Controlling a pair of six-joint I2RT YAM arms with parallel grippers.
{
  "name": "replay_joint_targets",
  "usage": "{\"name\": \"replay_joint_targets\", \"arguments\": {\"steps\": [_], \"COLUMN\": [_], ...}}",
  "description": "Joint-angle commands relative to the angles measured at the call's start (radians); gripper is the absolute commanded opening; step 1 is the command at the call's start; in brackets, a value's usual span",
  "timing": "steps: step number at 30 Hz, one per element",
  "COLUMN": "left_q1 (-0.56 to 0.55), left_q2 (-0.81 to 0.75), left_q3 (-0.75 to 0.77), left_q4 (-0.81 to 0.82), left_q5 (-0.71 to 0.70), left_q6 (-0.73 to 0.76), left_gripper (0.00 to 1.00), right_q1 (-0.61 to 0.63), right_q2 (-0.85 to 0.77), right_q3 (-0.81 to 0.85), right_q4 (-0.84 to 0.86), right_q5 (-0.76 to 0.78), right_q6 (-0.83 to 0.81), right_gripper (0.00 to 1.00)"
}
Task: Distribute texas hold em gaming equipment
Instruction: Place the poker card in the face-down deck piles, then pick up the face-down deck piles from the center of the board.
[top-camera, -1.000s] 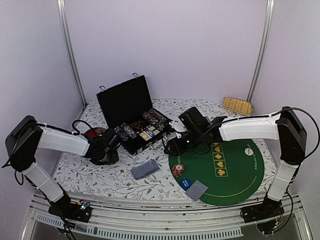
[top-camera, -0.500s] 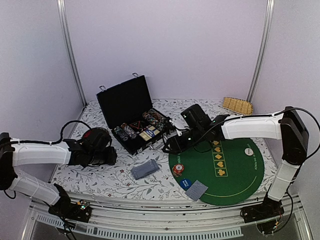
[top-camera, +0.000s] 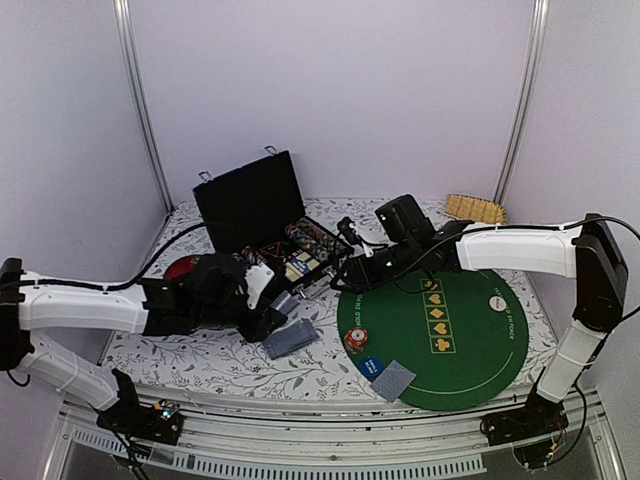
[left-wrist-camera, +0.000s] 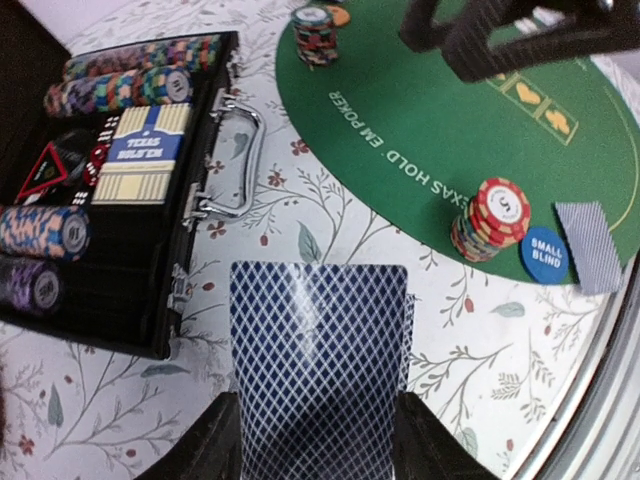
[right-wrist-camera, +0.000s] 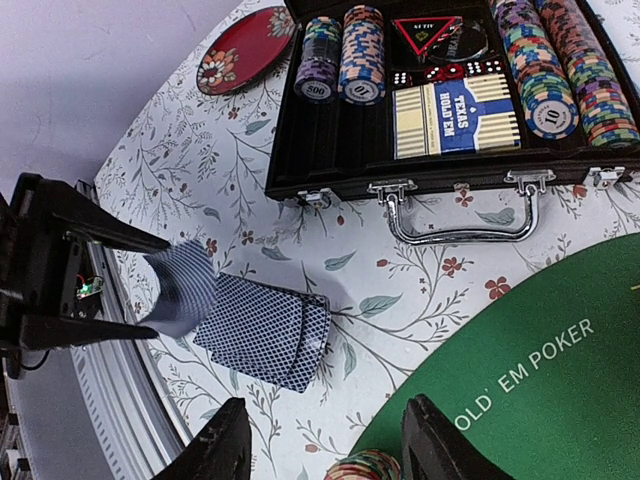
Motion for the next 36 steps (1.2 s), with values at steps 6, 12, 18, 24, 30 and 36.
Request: {"name": "replay_joint_targets", "arguments": {"steps": [6,12,18,24,30,36], "left_q1": [-0.025,-0.025,-0.033,-0.034,-0.033,-0.020], "left_q2": [0.283,0.330,0.360,0.299,0.264,0.253], "left_q3": [0.178,0.206,0.238,0.234,0.130,0.100], "left_q4": [-0.075,-0.124,-0.173,-0.193,-0.113,-0.044], "left_q5": [0.065,0.110,0.081,0.033,0.043,0.055], "left_q6": [0.283,0.291,0.289,0.292,0.353,0.367], "left_gripper": [0.53,0.65,0.85,0.98,0.98,0.98], "right_q1": [0.002,0.001,0.001,0.001,0.000,0.001], "right_q2": [-0.031,-0.043,-0.040,-0.052,-0.056,-0.060], "right_q3": [-0.013,-0.050,-0.044,-0.046,-0.045,-0.053], "right_q4": [0.001,0.014,0.014,0.009,0.003,0.005], "right_q5": [0.008,0.006,0.005,0.005,0.012,0.013], "right_q6": [0.000,0.008,0.009,0.008,0.006,0.009], "right_gripper": [0.54,0.53,0.54,0.54,0.54,0.54]}}
